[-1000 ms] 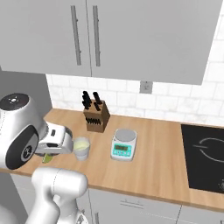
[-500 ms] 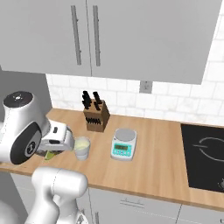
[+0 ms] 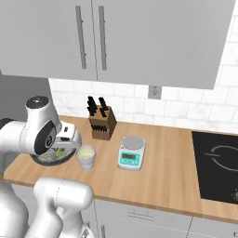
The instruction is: Grab a lemon wedge from the fridge and one ice cube from the ice bowl, and put them in the glass of lemonade.
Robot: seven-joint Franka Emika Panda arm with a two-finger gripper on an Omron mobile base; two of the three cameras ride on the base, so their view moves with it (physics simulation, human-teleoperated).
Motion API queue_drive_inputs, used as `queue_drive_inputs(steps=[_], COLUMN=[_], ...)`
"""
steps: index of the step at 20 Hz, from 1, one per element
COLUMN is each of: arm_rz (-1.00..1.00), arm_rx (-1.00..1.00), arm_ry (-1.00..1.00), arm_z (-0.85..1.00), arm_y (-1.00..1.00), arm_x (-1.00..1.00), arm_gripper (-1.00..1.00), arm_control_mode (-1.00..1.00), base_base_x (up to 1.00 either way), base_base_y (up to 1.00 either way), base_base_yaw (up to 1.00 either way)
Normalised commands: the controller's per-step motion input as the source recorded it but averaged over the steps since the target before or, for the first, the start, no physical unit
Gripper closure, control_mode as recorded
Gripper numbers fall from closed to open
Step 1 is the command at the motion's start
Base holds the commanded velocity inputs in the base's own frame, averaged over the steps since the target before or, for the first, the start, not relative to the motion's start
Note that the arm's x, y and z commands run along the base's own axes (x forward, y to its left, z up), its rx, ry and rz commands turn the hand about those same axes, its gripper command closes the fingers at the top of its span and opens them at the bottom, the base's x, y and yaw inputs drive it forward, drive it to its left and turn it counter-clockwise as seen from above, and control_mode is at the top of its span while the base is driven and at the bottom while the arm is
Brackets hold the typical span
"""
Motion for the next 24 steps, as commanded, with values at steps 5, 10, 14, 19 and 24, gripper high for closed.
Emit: queue_drive_inputs(steps=[5, 10, 14, 19, 24], arm_rz=[0.00, 0.00, 0.00, 0.00, 0.00], arm_rx=[-0.02, -0.02, -0.03, -0.02, -0.01], arm_ry=[0.08, 0.01, 0.00, 0.00, 0.00], arm_z=[-0.46, -0.32, -0.26, -0.28, -0.14], arm_y=[-0.17, -0.04, 0.00, 0.00, 0.00], arm_x=[0.88, 0.37, 0.10, 0.05, 0.10], arm_gripper=[1.00, 1.00, 1.00, 1.00, 1.00], arm_control_mode=[-1.00, -1.00, -1.00, -1.00, -1.00], base_base_x=[0.00, 0.00, 0.00, 0.00, 0.00], base_base_y=[0.00, 0.00, 0.00, 0.00, 0.00], base_base_yaw=[0.00, 0.00, 0.00, 0.00, 0.00])
